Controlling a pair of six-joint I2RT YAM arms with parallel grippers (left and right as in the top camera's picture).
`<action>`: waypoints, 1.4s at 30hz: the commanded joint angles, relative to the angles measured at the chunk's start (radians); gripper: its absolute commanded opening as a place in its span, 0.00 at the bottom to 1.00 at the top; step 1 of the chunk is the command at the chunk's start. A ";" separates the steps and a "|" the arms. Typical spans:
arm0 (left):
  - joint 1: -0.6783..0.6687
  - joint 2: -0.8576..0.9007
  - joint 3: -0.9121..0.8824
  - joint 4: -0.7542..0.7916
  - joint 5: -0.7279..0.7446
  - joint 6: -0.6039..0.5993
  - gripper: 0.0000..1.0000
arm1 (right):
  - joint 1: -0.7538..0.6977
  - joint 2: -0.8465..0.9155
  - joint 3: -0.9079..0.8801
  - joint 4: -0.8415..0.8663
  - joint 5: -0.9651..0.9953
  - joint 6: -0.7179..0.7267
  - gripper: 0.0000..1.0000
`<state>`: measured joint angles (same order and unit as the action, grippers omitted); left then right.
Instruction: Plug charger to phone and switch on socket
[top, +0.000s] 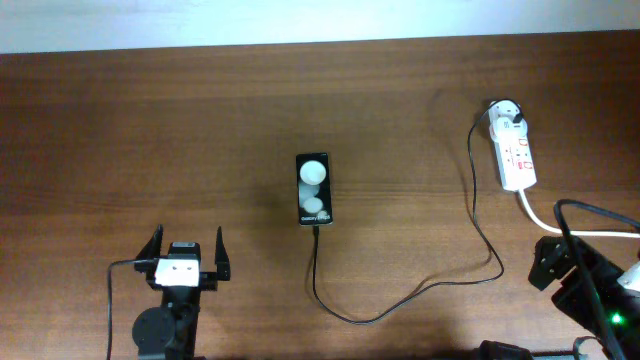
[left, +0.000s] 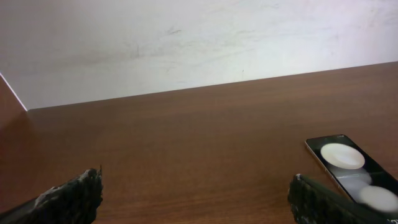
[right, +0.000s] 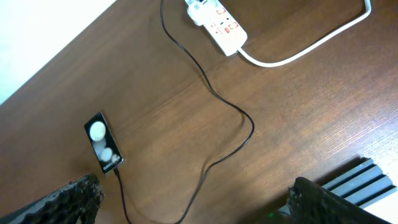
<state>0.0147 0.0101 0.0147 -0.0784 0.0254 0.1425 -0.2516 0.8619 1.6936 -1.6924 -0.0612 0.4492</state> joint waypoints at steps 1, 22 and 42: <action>0.006 -0.005 -0.006 -0.002 -0.004 0.016 0.99 | 0.005 -0.002 -0.093 -0.006 0.017 -0.034 0.99; 0.006 -0.005 -0.006 -0.002 -0.004 0.016 0.99 | 0.174 -0.609 -0.959 0.690 -0.267 -0.233 0.99; 0.006 -0.004 -0.006 -0.002 -0.004 0.016 0.99 | 0.196 -0.859 -1.688 1.630 -0.092 -0.237 0.99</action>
<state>0.0147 0.0101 0.0147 -0.0784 0.0254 0.1425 -0.0490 0.0128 0.0319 -0.0990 -0.1783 0.2237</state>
